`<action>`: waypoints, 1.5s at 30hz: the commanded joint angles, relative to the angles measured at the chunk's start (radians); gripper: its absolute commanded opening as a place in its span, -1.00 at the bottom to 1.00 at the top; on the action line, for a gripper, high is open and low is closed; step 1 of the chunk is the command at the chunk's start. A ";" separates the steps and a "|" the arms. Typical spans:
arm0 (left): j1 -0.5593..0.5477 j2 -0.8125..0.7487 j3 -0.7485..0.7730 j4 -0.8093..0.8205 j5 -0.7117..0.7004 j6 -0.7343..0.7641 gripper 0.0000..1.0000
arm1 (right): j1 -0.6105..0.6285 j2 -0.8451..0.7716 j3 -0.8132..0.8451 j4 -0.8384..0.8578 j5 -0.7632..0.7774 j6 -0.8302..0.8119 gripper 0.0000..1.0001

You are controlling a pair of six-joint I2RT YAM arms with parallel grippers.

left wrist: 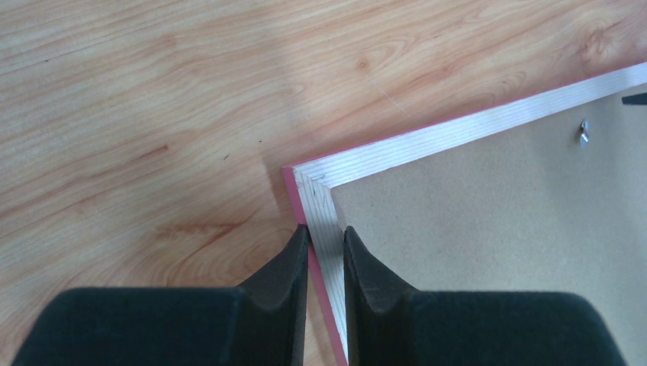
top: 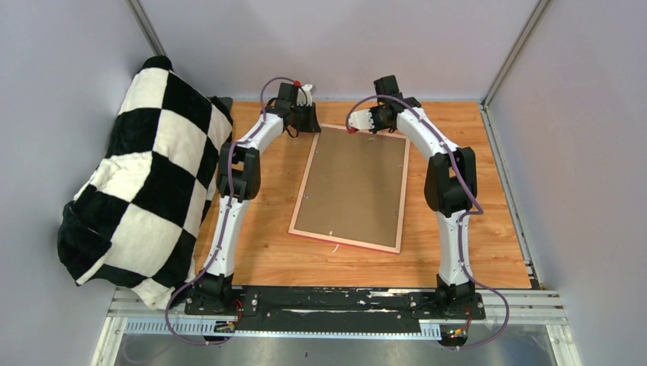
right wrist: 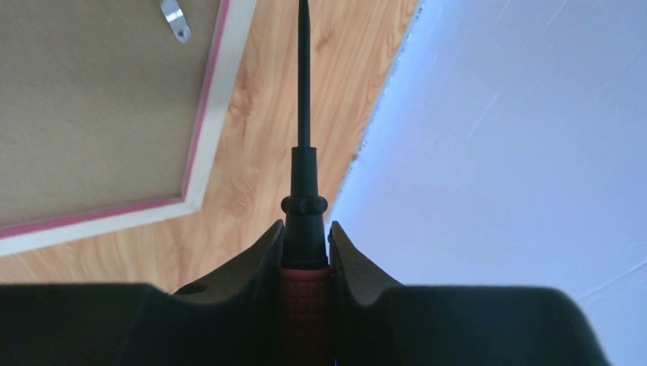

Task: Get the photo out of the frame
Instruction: Release the photo frame item from the photo frame.

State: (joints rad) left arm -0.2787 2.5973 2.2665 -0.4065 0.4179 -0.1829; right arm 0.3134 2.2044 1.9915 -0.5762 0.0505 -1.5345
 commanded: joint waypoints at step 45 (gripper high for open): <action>-0.020 0.086 -0.015 -0.137 0.012 0.017 -0.96 | 0.039 -0.072 -0.190 -0.084 0.174 -0.281 -1.00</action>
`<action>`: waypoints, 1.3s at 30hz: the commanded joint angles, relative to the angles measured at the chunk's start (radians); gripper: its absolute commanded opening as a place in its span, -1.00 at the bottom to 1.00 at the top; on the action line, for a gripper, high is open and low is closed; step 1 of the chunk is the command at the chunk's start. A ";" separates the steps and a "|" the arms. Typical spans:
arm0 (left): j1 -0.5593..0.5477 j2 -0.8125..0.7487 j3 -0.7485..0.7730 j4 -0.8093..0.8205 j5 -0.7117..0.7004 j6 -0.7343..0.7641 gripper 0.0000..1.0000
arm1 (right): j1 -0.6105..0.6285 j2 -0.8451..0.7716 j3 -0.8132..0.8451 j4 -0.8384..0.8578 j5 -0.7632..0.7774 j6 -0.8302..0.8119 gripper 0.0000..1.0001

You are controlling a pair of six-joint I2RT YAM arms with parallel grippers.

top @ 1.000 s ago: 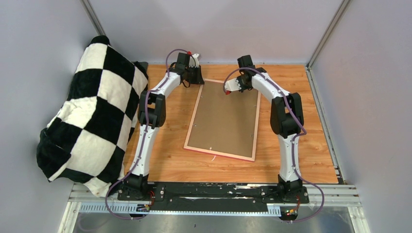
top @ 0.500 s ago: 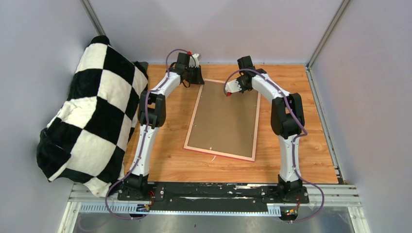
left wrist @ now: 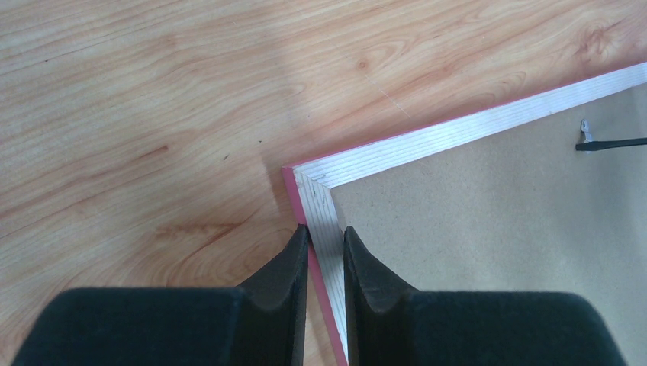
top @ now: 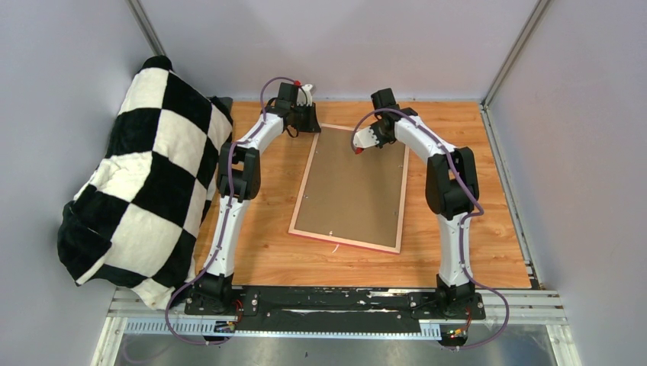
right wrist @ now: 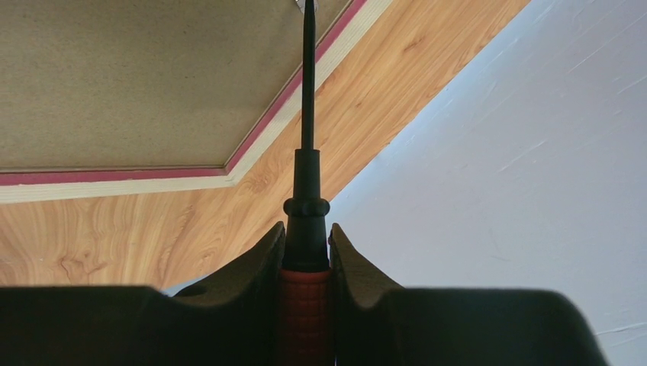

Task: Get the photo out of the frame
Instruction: Release the photo frame item from the photo frame.

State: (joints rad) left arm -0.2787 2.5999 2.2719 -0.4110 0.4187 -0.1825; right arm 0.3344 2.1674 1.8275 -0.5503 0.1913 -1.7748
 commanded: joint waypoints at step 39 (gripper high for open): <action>-0.020 0.085 -0.017 -0.135 0.013 0.017 -0.96 | 0.012 0.034 0.082 -0.134 0.033 0.017 -1.00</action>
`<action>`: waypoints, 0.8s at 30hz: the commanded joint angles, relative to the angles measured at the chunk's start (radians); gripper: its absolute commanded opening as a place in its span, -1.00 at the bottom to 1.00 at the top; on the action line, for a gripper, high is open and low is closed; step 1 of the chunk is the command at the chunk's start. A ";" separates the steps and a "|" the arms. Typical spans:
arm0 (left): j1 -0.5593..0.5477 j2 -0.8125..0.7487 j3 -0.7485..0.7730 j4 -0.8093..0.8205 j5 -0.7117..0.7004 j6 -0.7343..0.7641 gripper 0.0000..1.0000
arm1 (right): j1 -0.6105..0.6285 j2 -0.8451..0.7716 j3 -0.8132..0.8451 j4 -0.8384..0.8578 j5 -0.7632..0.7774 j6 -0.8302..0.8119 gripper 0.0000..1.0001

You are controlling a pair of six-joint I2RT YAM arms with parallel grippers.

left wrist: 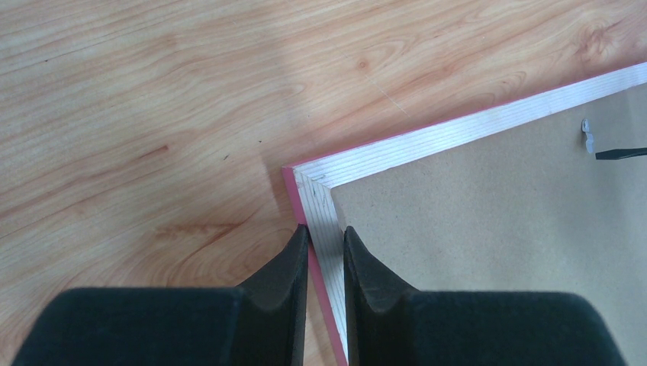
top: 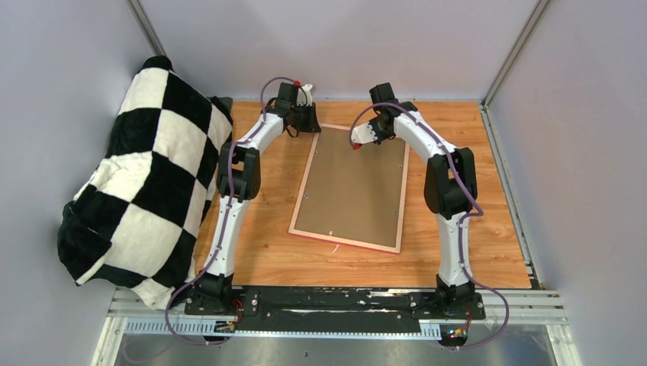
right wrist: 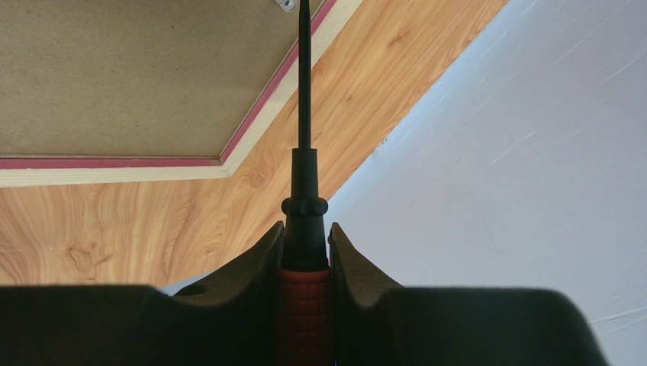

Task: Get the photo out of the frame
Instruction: Release the photo frame item from the photo frame.

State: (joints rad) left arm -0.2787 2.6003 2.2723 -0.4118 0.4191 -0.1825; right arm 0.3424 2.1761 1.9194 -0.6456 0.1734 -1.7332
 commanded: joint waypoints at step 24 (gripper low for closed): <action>-0.020 0.085 -0.016 -0.135 0.014 0.017 -0.96 | -0.020 0.039 -0.028 -0.040 0.087 -0.047 -1.00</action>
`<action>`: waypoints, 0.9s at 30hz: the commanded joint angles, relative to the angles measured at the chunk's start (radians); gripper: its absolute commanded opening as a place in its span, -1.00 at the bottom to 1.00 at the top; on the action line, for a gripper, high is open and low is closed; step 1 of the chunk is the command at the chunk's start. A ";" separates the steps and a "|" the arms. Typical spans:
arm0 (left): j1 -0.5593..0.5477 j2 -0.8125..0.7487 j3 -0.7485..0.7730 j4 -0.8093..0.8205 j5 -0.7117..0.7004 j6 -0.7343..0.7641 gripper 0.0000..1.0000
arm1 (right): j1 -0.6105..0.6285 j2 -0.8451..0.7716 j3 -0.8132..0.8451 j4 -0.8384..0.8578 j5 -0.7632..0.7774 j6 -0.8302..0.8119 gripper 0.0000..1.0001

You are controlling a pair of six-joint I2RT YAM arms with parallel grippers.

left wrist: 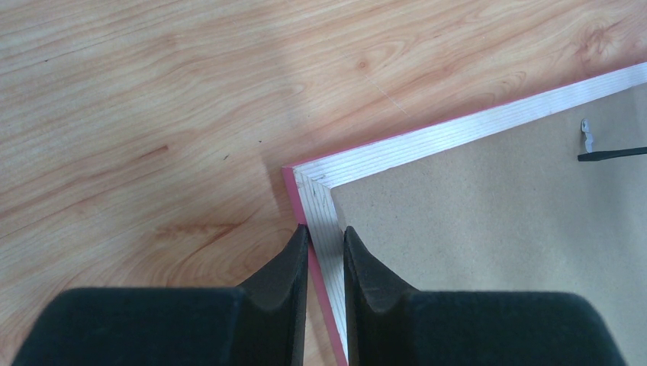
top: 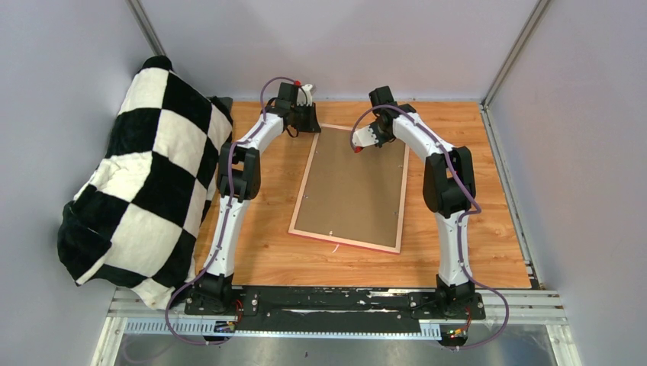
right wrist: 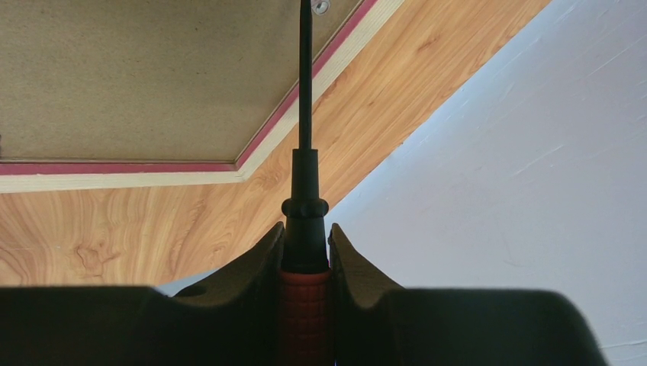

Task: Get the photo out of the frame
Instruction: Release the photo frame item from the photo frame.

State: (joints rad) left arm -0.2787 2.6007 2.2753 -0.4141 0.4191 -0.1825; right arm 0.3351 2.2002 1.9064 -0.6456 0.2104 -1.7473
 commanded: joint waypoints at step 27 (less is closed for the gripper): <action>-0.020 0.085 -0.019 -0.133 0.014 0.017 -0.96 | -0.008 0.022 0.051 -0.001 0.007 0.029 -1.00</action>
State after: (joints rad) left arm -0.2787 2.6022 2.2776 -0.4164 0.4191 -0.1825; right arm 0.3290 2.2002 1.9209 -0.6426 0.1833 -1.7199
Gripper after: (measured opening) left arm 0.185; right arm 0.276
